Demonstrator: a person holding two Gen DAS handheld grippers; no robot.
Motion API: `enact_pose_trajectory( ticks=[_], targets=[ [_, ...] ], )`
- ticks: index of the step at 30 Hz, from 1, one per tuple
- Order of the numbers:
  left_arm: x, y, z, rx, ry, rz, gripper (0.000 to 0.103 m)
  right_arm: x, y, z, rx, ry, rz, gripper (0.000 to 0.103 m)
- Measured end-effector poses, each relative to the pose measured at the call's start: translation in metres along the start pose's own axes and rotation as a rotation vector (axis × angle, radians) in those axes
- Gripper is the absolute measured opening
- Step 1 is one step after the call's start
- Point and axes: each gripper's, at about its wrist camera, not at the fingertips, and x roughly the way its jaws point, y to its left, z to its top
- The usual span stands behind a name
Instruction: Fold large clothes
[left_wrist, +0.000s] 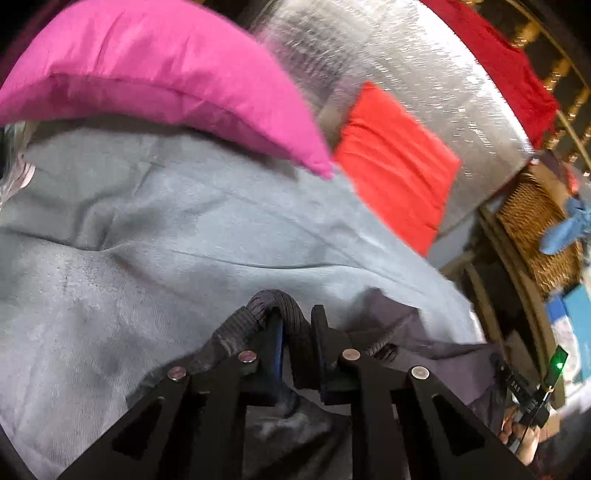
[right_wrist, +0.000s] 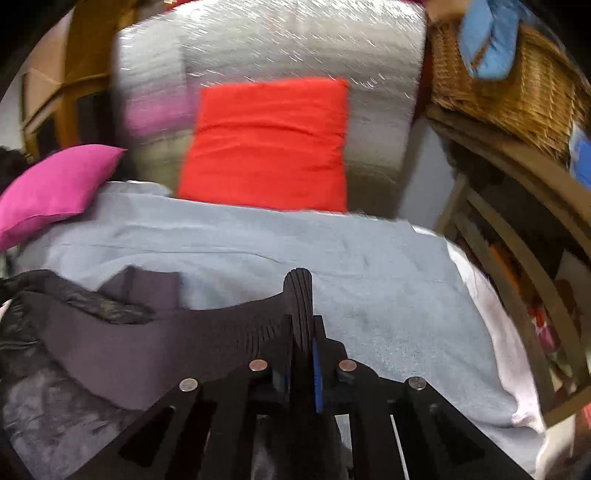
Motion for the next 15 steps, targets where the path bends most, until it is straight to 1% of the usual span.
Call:
enact_pose_trajectory(
  ticks=[1,2,3,5,6,8,9,10,11,12,13,14,15],
  targets=[
    [0.016,0.009,-0.002,-0.028,0.031,0.027,0.015,0.020,-0.006,-0.006,0.039,0.041,-0.006,0.009],
    [0.028,0.017,-0.005,-0.054,0.052,0.032,0.015,0.032,-0.008,-0.011,0.055,0.066,-0.016,0.009],
    [0.036,0.026,-0.008,-0.080,0.060,0.027,0.016,0.049,-0.010,-0.021,0.065,0.093,-0.037,0.009],
    [0.040,0.038,-0.011,-0.126,0.041,-0.005,0.016,0.066,-0.016,-0.033,0.111,0.124,-0.028,0.009],
    [0.039,0.039,-0.012,-0.129,0.033,-0.018,0.017,0.066,-0.023,-0.033,0.156,0.115,-0.011,0.009],
    [0.033,0.040,-0.013,-0.130,0.032,-0.038,0.018,0.060,-0.032,-0.030,0.205,0.087,0.034,0.016],
    [0.027,0.040,-0.014,-0.126,0.032,-0.048,0.024,0.054,-0.038,-0.029,0.232,0.076,0.087,0.027],
    [0.021,0.039,-0.015,-0.120,0.025,-0.051,0.028,0.048,-0.046,-0.029,0.278,0.078,0.143,0.047],
    [0.010,0.038,-0.016,-0.107,0.009,-0.053,0.041,0.042,-0.056,-0.031,0.332,0.083,0.175,0.063],
    [-0.004,0.036,-0.016,-0.089,-0.015,-0.035,0.061,0.033,-0.067,-0.033,0.397,0.074,0.188,0.076],
    [-0.014,0.032,-0.017,-0.074,-0.037,0.003,0.072,0.019,-0.082,-0.038,0.470,0.035,0.216,0.076],
    [-0.034,0.031,-0.019,-0.050,-0.084,0.059,0.081,0.011,-0.090,-0.040,0.513,0.009,0.237,0.076],
    [-0.046,0.029,-0.021,-0.034,-0.113,0.071,0.082,-0.004,-0.102,-0.044,0.557,-0.017,0.241,0.076]
  ],
)
